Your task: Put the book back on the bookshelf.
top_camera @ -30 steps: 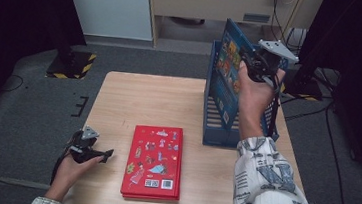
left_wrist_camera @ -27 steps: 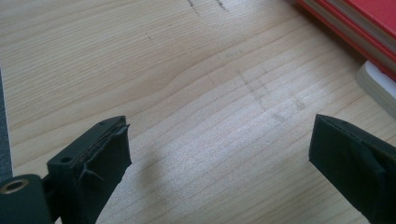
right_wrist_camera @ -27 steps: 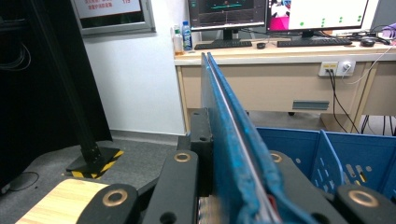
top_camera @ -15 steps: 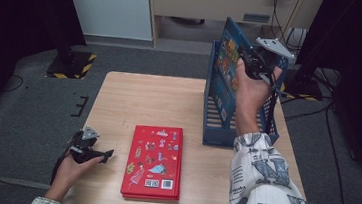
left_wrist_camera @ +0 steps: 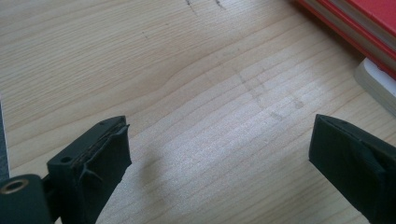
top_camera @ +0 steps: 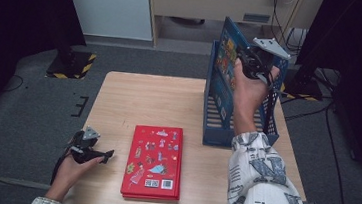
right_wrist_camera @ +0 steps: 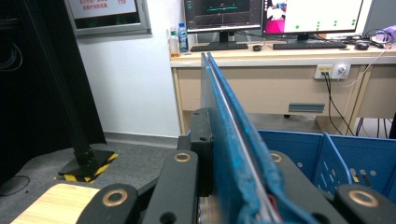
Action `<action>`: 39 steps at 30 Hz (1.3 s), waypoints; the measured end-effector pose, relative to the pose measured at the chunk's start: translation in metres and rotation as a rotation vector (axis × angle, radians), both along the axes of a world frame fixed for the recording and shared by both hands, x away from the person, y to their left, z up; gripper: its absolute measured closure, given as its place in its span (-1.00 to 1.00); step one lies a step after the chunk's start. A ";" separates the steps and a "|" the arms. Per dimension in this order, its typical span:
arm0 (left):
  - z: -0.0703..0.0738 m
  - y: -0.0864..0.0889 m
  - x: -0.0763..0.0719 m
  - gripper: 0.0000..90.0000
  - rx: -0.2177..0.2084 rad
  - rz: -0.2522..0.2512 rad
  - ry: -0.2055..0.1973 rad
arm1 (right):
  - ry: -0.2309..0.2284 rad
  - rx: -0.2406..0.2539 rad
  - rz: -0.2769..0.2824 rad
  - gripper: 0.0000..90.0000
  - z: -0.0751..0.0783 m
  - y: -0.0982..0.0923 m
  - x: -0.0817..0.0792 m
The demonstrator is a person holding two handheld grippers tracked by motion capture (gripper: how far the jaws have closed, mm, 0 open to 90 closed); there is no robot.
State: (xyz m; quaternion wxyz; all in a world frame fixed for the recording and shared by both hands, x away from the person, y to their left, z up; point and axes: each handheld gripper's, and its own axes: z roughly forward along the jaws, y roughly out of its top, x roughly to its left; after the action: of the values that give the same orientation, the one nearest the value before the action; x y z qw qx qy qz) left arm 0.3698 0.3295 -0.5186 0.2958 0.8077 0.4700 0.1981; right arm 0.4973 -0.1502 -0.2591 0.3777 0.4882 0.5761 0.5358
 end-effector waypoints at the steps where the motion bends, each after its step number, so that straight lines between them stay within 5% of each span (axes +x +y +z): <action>1: 0.000 0.000 0.000 -0.90 0.002 -0.002 0.001 | 0.001 -0.001 0.000 0.85 -0.001 0.000 0.000; 39: -0.001 -0.001 0.000 -0.90 0.006 -0.002 0.006 | -0.006 0.005 0.000 0.85 -0.015 0.003 0.005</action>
State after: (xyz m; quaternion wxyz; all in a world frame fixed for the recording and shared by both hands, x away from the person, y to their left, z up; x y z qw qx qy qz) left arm 0.3702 0.3288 -0.5194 0.2921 0.8096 0.4694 0.1971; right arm 0.5026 -0.1471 -0.2743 0.3782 0.4877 0.5737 0.5386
